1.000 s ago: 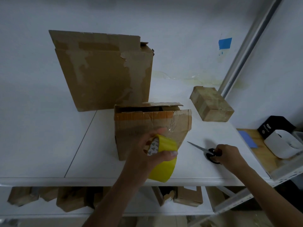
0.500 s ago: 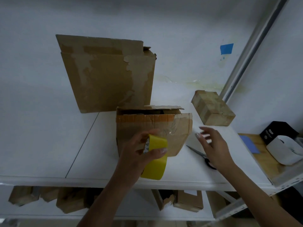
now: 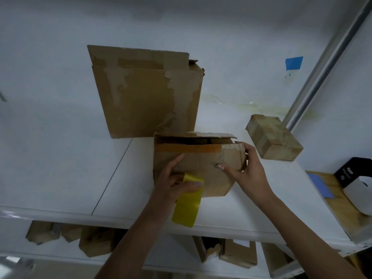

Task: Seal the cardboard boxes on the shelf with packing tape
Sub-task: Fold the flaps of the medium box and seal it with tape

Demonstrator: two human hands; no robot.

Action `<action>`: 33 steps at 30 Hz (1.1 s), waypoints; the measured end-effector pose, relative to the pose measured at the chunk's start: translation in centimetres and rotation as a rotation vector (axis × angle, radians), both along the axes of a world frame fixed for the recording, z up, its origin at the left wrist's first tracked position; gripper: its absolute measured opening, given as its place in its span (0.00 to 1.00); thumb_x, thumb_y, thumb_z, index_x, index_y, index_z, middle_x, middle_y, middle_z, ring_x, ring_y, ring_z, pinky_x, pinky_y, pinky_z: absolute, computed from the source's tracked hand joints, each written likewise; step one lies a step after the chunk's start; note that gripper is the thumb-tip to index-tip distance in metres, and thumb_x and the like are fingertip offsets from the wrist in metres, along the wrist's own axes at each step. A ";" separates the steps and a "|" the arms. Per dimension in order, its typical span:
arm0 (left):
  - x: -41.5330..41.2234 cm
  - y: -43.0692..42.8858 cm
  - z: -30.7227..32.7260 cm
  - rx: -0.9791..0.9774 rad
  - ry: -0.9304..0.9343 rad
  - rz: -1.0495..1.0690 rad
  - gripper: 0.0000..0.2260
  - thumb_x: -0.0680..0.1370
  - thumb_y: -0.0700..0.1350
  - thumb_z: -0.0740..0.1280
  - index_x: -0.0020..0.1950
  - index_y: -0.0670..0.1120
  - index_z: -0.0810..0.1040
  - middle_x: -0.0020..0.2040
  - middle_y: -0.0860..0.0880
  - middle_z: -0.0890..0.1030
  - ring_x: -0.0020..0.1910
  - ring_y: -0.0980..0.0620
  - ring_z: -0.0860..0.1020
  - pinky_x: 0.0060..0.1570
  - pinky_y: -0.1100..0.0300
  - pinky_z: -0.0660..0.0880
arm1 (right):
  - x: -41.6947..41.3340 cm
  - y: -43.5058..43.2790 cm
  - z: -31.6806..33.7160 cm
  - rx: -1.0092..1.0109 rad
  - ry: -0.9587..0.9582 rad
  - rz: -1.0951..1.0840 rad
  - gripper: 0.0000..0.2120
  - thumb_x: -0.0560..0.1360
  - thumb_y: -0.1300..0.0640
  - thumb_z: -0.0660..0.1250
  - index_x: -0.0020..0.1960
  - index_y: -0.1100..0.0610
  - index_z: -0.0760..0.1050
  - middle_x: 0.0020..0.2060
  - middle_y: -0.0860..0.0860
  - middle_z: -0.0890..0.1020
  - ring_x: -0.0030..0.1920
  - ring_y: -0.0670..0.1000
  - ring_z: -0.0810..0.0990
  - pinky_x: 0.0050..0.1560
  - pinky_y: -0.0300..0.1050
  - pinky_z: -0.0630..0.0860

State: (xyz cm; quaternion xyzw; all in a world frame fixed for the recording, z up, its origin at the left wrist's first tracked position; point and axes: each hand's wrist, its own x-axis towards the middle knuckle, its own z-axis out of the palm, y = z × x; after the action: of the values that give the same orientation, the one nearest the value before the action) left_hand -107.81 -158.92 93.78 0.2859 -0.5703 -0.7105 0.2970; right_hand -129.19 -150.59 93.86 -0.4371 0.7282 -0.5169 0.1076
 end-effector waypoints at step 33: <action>5.7 -0.9 3.0 -0.087 0.043 0.259 0.20 0.64 0.56 0.74 0.56 0.59 0.81 0.54 0.53 0.83 0.54 0.48 0.82 0.57 0.37 0.77 | -0.1 -2.5 1.6 0.162 0.570 0.085 0.26 0.77 0.45 0.60 0.74 0.48 0.65 0.74 0.46 0.65 0.77 0.50 0.55 0.73 0.40 0.49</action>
State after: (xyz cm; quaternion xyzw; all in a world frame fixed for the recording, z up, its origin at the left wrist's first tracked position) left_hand -102.07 -159.79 96.76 0.3287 -0.5525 -0.6468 0.4104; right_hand -129.33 -153.08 95.50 -0.5847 0.7490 -0.3085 -0.0450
